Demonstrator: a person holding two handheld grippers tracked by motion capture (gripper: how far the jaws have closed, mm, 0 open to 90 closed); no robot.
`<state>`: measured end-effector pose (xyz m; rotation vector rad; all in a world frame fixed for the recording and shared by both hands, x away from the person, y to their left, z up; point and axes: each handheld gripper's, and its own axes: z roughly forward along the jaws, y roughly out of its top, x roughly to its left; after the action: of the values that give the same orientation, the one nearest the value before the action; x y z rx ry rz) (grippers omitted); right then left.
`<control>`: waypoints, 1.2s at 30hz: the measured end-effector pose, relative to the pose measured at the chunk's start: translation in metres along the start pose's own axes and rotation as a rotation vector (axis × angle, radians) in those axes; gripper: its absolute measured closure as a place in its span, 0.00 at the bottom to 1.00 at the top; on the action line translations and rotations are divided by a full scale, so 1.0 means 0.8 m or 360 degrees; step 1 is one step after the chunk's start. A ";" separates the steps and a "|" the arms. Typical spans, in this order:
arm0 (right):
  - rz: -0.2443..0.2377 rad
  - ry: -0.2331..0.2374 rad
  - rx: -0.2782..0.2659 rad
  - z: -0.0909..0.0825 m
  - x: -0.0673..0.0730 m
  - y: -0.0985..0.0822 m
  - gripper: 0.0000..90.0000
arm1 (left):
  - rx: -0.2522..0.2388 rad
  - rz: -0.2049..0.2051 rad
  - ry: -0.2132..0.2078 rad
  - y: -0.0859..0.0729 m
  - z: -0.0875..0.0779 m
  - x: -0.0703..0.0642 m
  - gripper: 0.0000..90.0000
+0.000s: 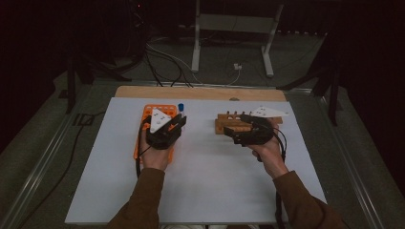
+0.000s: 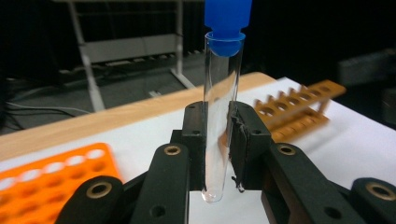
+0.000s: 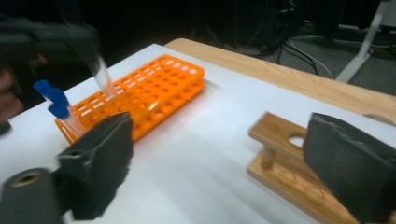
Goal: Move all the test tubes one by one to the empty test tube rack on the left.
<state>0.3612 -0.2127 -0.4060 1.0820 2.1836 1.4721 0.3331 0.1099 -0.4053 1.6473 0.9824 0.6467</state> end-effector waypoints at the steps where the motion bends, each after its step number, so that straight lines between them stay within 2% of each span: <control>1: 0.0004 0.0001 0.0001 -0.001 -0.002 -0.002 0.04 | -0.0024 -0.0013 0.0020 0.001 -0.006 0.008 0.87; 4: 0.0005 -0.0012 -0.0001 -0.008 -0.008 -0.011 0.02 | -0.0067 -0.0054 0.0039 0.001 -0.020 0.027 0.87; 13: -0.0085 -0.0095 -0.0007 -0.023 -0.004 -0.044 0.01 | -0.0112 -0.0098 0.0198 -0.006 -0.065 0.083 0.87; 17: -0.0089 -0.0112 -0.0031 -0.034 -0.006 -0.052 0.00 | -0.0112 -0.0133 0.0265 -0.020 -0.087 0.106 0.87; 21: -0.0079 -0.0119 -0.0052 -0.045 -0.008 -0.058 0.00 | -0.0088 -0.0186 0.0296 -0.040 -0.098 0.121 0.87; 28: -0.0048 -0.0129 -0.0063 -0.055 -0.011 -0.068 0.00 | -0.0012 -0.0230 0.0312 -0.078 -0.105 0.129 0.87; 30: -0.0045 -0.0129 -0.0061 -0.056 -0.011 -0.070 0.00 | -0.0007 -0.0245 0.0297 -0.087 -0.106 0.128 0.87; 33: -0.0044 -0.0125 -0.0061 -0.057 -0.011 -0.073 0.00 | 0.0016 -0.0236 0.0269 -0.097 -0.106 0.123 0.87; 36: -0.0037 -0.0124 -0.0064 -0.058 -0.012 -0.075 0.00 | 0.0059 -0.0197 0.0236 -0.107 -0.106 0.116 0.87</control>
<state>0.3143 -0.2622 -0.4408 1.0789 2.0980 1.4334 0.2880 0.2409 -0.4681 1.5737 1.1996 0.6775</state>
